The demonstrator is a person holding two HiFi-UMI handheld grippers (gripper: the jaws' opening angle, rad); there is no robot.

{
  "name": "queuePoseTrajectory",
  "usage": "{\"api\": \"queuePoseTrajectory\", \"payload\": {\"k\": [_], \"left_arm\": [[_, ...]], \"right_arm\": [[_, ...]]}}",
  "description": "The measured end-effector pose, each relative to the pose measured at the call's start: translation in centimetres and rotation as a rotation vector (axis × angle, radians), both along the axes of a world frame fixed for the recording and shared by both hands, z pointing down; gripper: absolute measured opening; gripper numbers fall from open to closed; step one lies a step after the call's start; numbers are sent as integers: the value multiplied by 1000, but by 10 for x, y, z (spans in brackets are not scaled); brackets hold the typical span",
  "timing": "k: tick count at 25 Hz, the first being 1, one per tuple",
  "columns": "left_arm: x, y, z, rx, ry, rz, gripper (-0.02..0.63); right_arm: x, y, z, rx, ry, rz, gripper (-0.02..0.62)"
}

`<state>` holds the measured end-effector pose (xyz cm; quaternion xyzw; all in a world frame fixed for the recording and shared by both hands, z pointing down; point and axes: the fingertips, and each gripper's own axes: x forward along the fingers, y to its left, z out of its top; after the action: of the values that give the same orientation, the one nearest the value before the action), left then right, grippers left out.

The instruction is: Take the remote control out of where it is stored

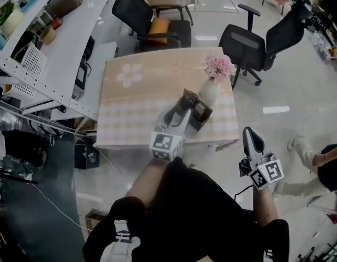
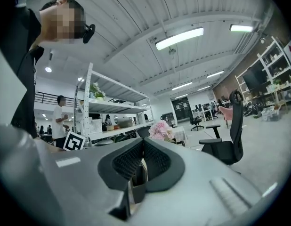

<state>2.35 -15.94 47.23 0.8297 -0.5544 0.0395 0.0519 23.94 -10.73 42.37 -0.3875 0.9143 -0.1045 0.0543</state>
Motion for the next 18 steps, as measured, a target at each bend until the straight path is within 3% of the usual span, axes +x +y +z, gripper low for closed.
{"api": "queuePoseTrajectory", "payload": {"k": [13,18], "left_arm": [[14,-65,33,-103,-36,1,270],[19,-81,42,-124,-37,10,278]], "right_arm": [[22,-26,6,-40,29,99,5],[27,-30,9,-60,38,129,5]]}}
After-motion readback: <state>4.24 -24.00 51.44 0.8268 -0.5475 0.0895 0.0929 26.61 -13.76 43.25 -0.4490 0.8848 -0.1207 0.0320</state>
